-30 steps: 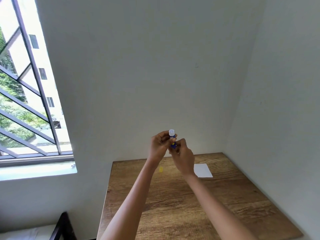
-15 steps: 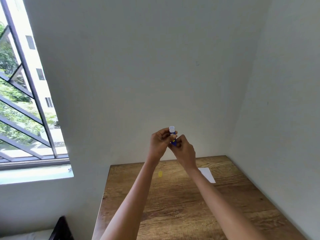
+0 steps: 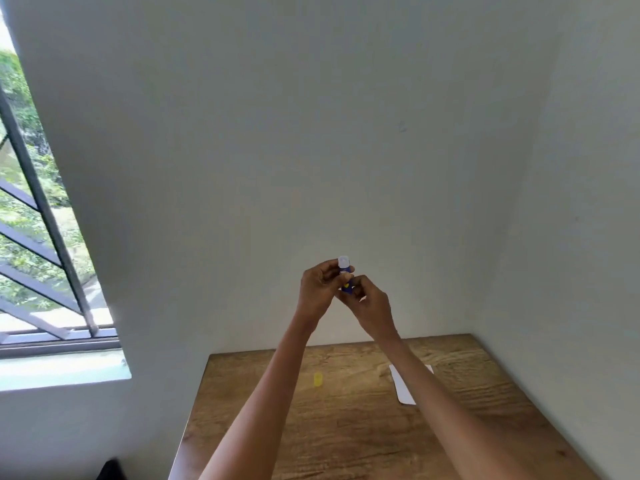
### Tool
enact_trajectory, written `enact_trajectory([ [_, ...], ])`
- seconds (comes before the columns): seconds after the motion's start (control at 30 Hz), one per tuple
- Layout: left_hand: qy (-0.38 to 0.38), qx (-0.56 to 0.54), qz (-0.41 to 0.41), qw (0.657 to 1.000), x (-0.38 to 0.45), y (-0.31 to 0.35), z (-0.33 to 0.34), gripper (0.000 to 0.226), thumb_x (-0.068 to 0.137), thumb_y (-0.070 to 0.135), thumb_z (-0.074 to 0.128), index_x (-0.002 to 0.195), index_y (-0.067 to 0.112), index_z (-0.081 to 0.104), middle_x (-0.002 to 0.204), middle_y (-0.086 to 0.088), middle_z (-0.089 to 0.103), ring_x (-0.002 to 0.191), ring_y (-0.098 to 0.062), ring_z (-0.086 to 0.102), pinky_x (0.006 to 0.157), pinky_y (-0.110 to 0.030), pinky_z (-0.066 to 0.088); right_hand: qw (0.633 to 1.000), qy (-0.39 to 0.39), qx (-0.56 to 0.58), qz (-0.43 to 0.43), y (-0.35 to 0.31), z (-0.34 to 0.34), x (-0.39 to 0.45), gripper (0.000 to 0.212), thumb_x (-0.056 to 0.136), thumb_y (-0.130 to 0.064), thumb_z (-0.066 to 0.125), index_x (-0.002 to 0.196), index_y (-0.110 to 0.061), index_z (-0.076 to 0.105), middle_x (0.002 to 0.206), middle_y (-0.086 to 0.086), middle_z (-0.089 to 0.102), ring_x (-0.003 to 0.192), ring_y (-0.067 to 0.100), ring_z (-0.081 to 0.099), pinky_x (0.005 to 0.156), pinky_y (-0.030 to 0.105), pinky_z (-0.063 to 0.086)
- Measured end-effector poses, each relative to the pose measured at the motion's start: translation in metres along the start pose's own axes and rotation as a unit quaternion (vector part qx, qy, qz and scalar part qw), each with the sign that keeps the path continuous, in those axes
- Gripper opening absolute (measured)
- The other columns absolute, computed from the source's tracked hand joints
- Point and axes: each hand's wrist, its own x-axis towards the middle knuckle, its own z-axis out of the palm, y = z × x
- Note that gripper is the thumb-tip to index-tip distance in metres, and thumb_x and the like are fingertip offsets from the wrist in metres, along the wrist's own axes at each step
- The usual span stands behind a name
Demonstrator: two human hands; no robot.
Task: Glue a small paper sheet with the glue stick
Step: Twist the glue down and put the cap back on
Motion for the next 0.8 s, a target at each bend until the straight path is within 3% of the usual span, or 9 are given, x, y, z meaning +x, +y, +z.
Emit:
enact_trajectory([
  [0.1, -0.008, 0.004, -0.011, 1.0, 0.009, -0.01, -0.007, 0.025, 0.084, -0.003, 0.062, 0.106, 0.009, 0.067, 0.099, -0.01, 0.071, 0.085, -0.01, 0.069, 0.079, -0.02, 0.055, 0.988, -0.137, 0.065, 0.005, 0.01, -0.003, 0.012, 0.003, 0.091, -0.025, 0.058, 0.09, -0.026, 0.06, 0.073, -0.007, 0.063, 0.071, 0.014, 0.058, 0.064, 0.023, 0.047],
  [0.17, -0.001, 0.002, -0.015, 1.0, 0.014, -0.015, -0.01, 0.025, 0.084, -0.003, 0.062, 0.107, 0.007, 0.066, 0.101, -0.013, 0.07, 0.088, -0.015, 0.068, 0.083, -0.025, 0.056, 0.981, -0.189, 0.045, 0.006, 0.016, -0.003, 0.019, 0.009, 0.095, -0.024, 0.05, 0.094, -0.027, 0.059, 0.076, -0.011, 0.065, 0.074, 0.014, 0.06, 0.063, 0.019, 0.047],
  [0.27, 0.022, -0.003, -0.013, 1.0, 0.016, -0.021, -0.009, 0.026, 0.083, -0.003, 0.063, 0.106, 0.008, 0.066, 0.099, -0.012, 0.07, 0.086, -0.012, 0.069, 0.079, -0.021, 0.056, 0.994, -0.088, -0.063, -0.017, 0.023, 0.008, 0.023, 0.009, 0.089, -0.033, 0.059, 0.093, -0.027, 0.063, 0.061, -0.014, 0.061, 0.058, 0.002, 0.056, 0.056, 0.019, 0.04],
  [0.33, 0.026, 0.001, -0.013, 1.0, 0.018, -0.025, -0.008, 0.027, 0.083, -0.004, 0.063, 0.108, 0.006, 0.066, 0.098, -0.01, 0.071, 0.084, -0.008, 0.069, 0.076, -0.019, 0.056, 0.999, 0.003, -0.049, -0.01, 0.026, 0.018, 0.019, 0.015, 0.08, -0.037, 0.069, 0.084, -0.023, 0.063, 0.053, -0.013, 0.055, 0.051, 0.001, 0.053, 0.049, 0.014, 0.035],
  [0.4, 0.019, 0.021, -0.016, 0.999, 0.019, -0.029, -0.009, 0.029, 0.083, -0.004, 0.062, 0.111, 0.002, 0.065, 0.098, -0.011, 0.071, 0.084, -0.008, 0.069, 0.079, -0.023, 0.057, 0.999, 0.035, -0.016, 0.002, 0.03, 0.027, 0.017, 0.022, 0.075, -0.036, 0.074, 0.073, -0.025, 0.055, 0.049, -0.011, 0.05, 0.049, 0.001, 0.051, 0.047, 0.013, 0.035],
  [0.47, 0.017, 0.036, -0.021, 0.999, 0.018, -0.031, -0.015, 0.028, 0.083, -0.004, 0.062, 0.11, 0.001, 0.065, 0.101, -0.015, 0.071, 0.086, -0.013, 0.069, 0.083, -0.027, 0.056, 1.0, -0.009, 0.013, 0.012, 0.032, 0.03, 0.019, 0.024, 0.076, -0.034, 0.074, 0.071, -0.028, 0.051, 0.053, -0.01, 0.052, 0.049, 0.003, 0.048, 0.048, 0.014, 0.035],
  [0.6, 0.022, 0.032, -0.015, 0.999, 0.016, -0.035, -0.024, 0.027, 0.083, -0.002, 0.063, 0.108, 0.01, 0.067, 0.098, -0.01, 0.071, 0.088, -0.013, 0.069, 0.082, -0.024, 0.056, 0.983, -0.172, 0.063, 0.001, 0.032, 0.025, 0.023, 0.007, 0.093, -0.025, 0.055, 0.092, -0.031, 0.057, 0.069, -0.008, 0.062, 0.06, 0.002, 0.056, 0.056, 0.019, 0.045],
  [0.73, 0.03, 0.049, -0.009, 0.998, 0.015, -0.038, -0.024, 0.029, 0.083, -0.003, 0.062, 0.108, 0.011, 0.067, 0.098, -0.009, 0.072, 0.089, -0.011, 0.069, 0.08, -0.021, 0.056, 0.995, -0.091, -0.05, -0.012, 0.033, 0.032, 0.019, 0.016, 0.091, -0.033, 0.055, 0.099, -0.023, 0.064, 0.059, -0.012, 0.059, 0.053, 0.0, 0.054, 0.053, 0.016, 0.035],
  [0.8, 0.041, 0.058, -0.016, 0.997, 0.011, -0.043, -0.026, 0.029, 0.083, -0.002, 0.063, 0.106, 0.013, 0.067, 0.098, -0.009, 0.072, 0.091, -0.014, 0.069, 0.082, -0.027, 0.056, 0.997, -0.073, -0.025, 0.002, 0.035, 0.04, 0.013, 0.019, 0.088, -0.035, 0.059, 0.1, -0.02, 0.065, 0.061, -0.01, 0.062, 0.056, 0.001, 0.057, 0.055, 0.019, 0.04],
])
